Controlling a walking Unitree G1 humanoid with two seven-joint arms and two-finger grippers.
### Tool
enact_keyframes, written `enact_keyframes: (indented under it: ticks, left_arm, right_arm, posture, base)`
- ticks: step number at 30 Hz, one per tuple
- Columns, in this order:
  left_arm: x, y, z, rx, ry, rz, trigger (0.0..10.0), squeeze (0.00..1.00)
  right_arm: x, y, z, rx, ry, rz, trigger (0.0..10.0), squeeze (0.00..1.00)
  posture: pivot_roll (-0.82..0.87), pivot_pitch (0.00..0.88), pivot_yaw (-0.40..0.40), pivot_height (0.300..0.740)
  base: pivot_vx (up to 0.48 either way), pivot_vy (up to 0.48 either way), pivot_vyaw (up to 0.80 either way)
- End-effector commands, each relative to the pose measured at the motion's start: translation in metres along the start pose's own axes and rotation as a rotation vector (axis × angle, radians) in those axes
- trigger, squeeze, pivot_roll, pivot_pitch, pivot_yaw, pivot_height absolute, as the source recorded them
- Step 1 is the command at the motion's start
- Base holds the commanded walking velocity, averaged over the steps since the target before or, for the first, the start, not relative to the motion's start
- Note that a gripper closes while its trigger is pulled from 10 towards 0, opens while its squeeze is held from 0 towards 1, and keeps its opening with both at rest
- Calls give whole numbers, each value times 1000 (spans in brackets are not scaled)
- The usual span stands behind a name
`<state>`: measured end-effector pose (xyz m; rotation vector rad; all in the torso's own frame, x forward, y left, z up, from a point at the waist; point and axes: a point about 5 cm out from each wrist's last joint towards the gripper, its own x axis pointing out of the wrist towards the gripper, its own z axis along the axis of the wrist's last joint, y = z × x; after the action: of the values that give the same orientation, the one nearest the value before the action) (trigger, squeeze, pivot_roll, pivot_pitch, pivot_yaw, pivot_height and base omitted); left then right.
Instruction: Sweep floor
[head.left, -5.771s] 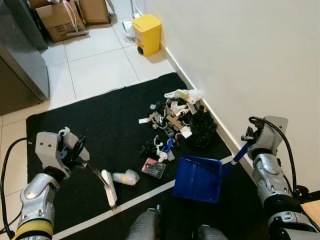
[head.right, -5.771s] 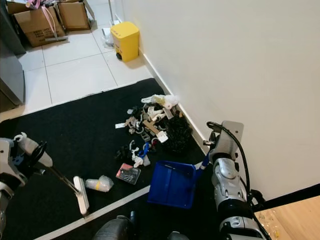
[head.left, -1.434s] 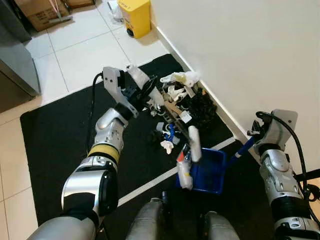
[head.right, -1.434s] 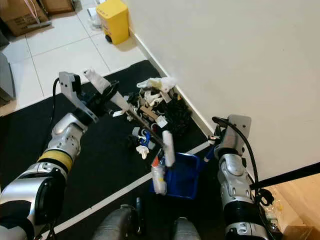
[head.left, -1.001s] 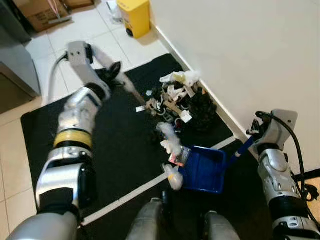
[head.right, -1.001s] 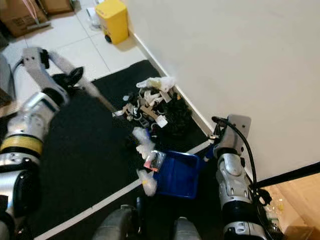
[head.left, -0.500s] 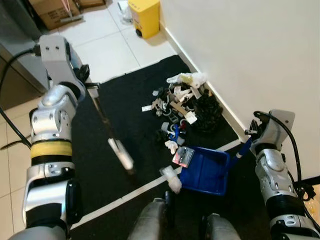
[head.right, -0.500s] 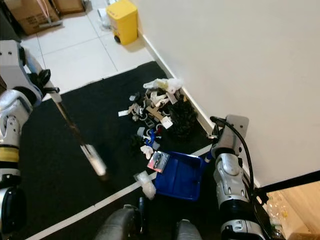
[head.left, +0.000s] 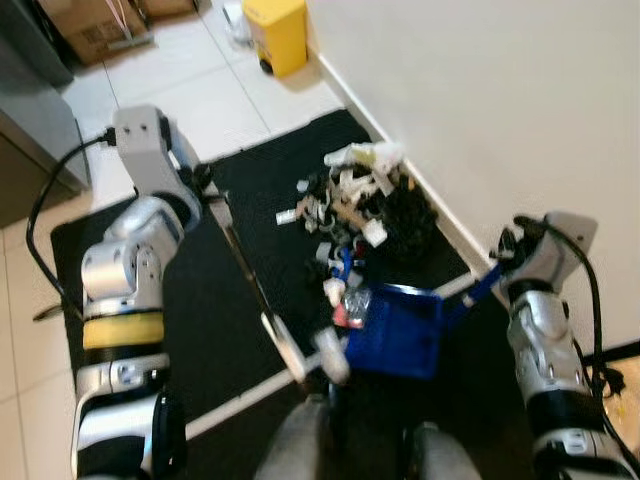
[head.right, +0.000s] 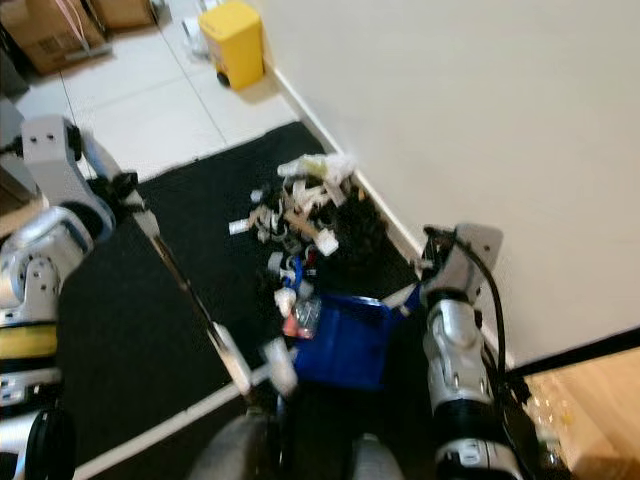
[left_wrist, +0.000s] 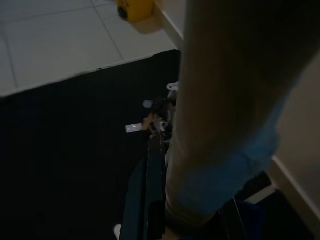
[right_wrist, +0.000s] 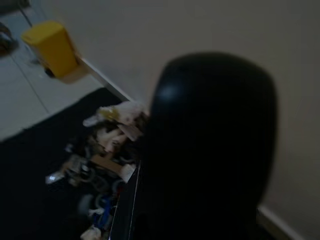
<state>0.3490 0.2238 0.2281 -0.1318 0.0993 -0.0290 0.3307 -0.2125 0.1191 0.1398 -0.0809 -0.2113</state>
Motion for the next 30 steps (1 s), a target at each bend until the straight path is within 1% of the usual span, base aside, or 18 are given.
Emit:
enact_keyframes:
  ticks: [1,2,4,5,6,8,9,13,15,16,17,20,22,23,24,27,30]
  left_arm:
    - [-4,8,-7,24,50,47,10000,0]
    - [-4,8,-7,45,58,60,10000,0]
    - [-5,7,-7,17,53,52,10000,0]
    - [-6,5,-8,4,31,16,10000,0]
    - [-7,4,-8,4,17,-7,10000,0]
    - [-8,5,-10,6,27,-7,10000,0]
    - [-10,3,-11,-13,32,-37,10000,0]
    - [-11,3,-11,-6,38,-38,10000,0]
    - [-13,0,-10,21,27,-78,10000,0]
    - [-13,0,-10,21,27,-78,10000,0]
    - [-13,0,-9,61,16,-67,10000,0]
    - [-13,-2,-9,124,-10,-76,10000,0]
    - [-13,-2,-11,151,-9,-82,10000,0]
    - [-13,-2,-11,151,-9,-82,10000,0]
    - [-13,-2,-13,175,-15,-76,10000,0]
    - [-12,-1,-14,182,-16,-75,10000,0]
    - [-11,-1,-14,186,-30,-79,10000,0]
  right_arm:
    - [4,3,16,22,-59,13,10000,0]
    - [5,2,20,21,-66,14,10000,0]
    - [6,0,25,18,-76,15,10000,0]
    - [6,-2,28,14,-81,14,10000,0]
    - [6,-3,28,13,-83,14,10000,0]
    - [6,-4,29,10,-85,14,10000,0]
    - [6,-4,30,9,-86,14,10000,0]
    - [6,-5,30,9,-87,13,10000,0]
    - [6,-5,31,13,-87,12,10000,0]
    - [6,-5,31,13,-87,12,10000,0]
    - [6,-4,31,15,-86,13,10000,0]
    - [6,-2,32,20,-84,19,10000,0]
    - [6,-1,32,21,-82,21,10000,0]
    - [6,-1,32,21,-82,21,10000,0]
    - [6,0,31,22,-79,22,10000,0]
    - [5,0,30,23,-75,25,10000,0]
    - [5,0,29,23,-72,25,10000,0]
  posture:
    - [125,197,117,740]
    - [125,196,116,740]
    - [124,196,114,740]
    - [123,195,115,740]
    - [123,195,115,740]
    - [123,195,116,740]
    - [122,194,116,740]
    - [124,195,116,740]
    - [127,194,115,740]
    - [127,194,115,740]
    - [129,193,115,740]
    - [129,192,114,740]
    - [129,192,114,740]
    - [129,192,114,740]
    - [128,192,113,740]
    - [126,191,113,740]
    - [125,191,113,740]
  base:
    - [0,0,0]
    - [0,0,0]
    - [0,0,0]
    - [0,0,0]
    - [0,0,0]
    - [0,0,0]
    - [0,0,0]
    - [0,0,0]
    - [0,0,0]
    - [0,0,0]
    - [0,0,0]
    - [0,0,0]
    - [0,0,0]
    - [0,0,0]
    - [0,0,0]
    - [0,0,0]
    - [0,-398,0]
